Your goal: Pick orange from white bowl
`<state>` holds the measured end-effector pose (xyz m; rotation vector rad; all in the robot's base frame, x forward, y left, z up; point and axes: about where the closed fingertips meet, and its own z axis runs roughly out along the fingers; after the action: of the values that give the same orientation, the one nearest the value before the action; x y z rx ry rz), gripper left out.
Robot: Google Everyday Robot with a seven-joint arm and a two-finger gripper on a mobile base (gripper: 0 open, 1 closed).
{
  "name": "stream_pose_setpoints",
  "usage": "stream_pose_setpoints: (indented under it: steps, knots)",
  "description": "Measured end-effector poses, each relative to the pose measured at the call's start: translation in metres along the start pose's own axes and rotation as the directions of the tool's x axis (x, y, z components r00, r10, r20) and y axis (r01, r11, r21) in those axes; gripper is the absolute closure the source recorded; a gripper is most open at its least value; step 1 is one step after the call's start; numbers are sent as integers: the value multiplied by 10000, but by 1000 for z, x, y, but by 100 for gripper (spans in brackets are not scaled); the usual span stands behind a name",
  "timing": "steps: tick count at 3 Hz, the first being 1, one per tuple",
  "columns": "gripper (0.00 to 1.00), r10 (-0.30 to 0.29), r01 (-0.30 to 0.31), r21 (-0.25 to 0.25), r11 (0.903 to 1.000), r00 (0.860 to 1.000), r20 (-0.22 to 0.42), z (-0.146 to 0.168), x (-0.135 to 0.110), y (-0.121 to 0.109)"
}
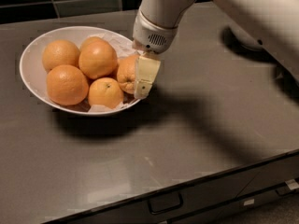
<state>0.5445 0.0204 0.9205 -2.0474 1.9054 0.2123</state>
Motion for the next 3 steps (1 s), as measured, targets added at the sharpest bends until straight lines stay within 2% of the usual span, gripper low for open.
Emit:
stream_pose_setpoints:
  steps: [3]
  knots:
    - [8,-35,35,-311,9995,10000,-7,7,-3,4]
